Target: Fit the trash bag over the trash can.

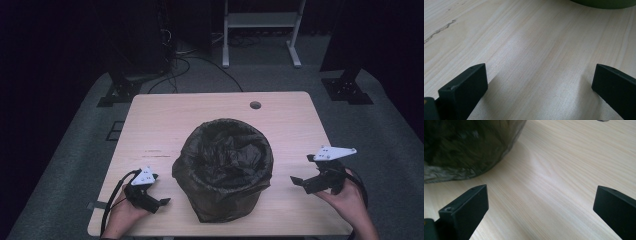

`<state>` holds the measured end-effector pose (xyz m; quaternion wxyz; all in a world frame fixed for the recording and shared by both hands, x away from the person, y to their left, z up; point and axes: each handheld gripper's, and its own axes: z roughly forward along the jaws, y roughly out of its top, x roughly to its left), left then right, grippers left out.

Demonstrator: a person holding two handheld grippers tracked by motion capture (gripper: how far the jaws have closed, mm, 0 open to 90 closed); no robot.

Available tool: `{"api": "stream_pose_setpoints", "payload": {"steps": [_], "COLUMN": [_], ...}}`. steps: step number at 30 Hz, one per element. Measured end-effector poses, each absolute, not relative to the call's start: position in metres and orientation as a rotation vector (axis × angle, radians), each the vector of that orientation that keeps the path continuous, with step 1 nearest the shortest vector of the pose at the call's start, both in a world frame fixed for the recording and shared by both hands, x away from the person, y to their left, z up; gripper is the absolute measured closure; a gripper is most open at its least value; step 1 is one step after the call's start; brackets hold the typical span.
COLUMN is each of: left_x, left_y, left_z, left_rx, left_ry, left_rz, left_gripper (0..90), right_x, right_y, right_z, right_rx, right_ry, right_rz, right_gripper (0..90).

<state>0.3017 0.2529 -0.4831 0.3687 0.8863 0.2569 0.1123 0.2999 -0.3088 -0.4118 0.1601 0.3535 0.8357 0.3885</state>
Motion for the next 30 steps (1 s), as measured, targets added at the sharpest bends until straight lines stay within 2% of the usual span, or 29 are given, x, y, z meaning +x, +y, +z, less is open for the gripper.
{"api": "stream_pose_setpoints", "payload": {"steps": [19, 30], "left_x": [0.302, 0.302], "left_y": [0.253, 0.253], "left_z": [-0.483, -0.483], "left_rx": [2.277, 2.278], "left_ry": [0.657, 0.655], "left_rz": [0.287, 0.287], "left_gripper": [0.0, 0.0], "right_x": [0.286, 0.285], "right_y": [-0.323, -0.327], "right_z": [-0.482, -0.488], "right_rx": [1.121, 1.127], "right_ry": [2.393, 2.387], "right_rz": [0.995, 1.002], "right_gripper": [0.0, 0.0]}}
